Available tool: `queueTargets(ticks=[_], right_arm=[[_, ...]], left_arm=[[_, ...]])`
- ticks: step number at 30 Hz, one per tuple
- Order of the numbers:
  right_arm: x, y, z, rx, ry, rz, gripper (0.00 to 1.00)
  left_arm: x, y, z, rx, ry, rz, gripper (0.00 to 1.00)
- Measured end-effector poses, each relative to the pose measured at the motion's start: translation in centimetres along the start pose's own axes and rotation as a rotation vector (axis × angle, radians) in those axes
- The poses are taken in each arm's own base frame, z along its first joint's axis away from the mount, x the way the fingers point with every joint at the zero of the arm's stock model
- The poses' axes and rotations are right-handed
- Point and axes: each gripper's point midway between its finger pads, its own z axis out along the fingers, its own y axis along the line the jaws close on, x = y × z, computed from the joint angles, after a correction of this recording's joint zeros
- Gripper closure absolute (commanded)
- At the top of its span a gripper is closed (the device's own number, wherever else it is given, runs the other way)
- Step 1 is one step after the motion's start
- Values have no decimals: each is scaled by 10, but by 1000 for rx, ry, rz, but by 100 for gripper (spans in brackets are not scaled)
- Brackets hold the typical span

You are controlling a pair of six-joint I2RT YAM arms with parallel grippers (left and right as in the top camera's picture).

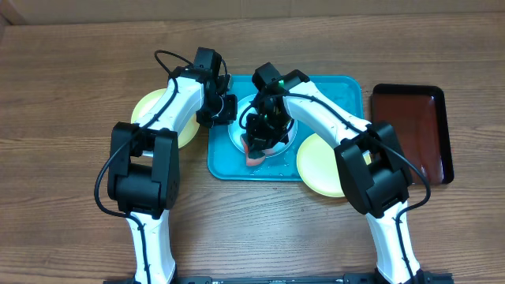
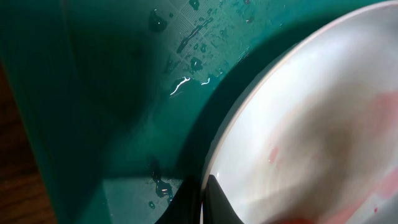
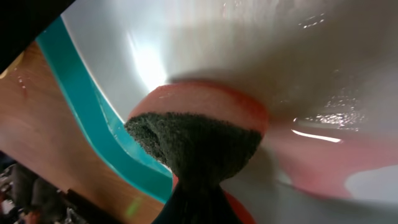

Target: Clean dirty plates on tray and stack at the side

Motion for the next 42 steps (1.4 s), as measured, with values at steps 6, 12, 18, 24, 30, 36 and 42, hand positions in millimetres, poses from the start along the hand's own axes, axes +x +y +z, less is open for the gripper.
queueTargets(ticks=[6, 12, 18, 24, 30, 36, 42], right_arm=[[-15, -18, -19, -58, -9, 51, 96], [-36, -41, -77, -103, -110, 97, 96], [-41, -51, -181, -159, -319, 83, 96], [-30, -86, -240, -96, -448, 135, 97], [-25, -112, -242, -11, -444, 187, 96], [-26, -117, -243, 17, -451, 187, 96], [-26, -122, -243, 45, -455, 194, 96]], left_arm=[[0, 0, 0, 0, -1, 0, 96], [-5, -1, -12, -12, -32, 8, 96], [-18, -4, -77, -98, -175, 57, 96], [-21, -18, -132, -210, -307, 144, 96], [-13, -35, -145, -399, -360, 250, 96], [-9, -53, -159, -633, -445, 331, 96], [-7, -58, -187, -846, -586, 284, 96]])
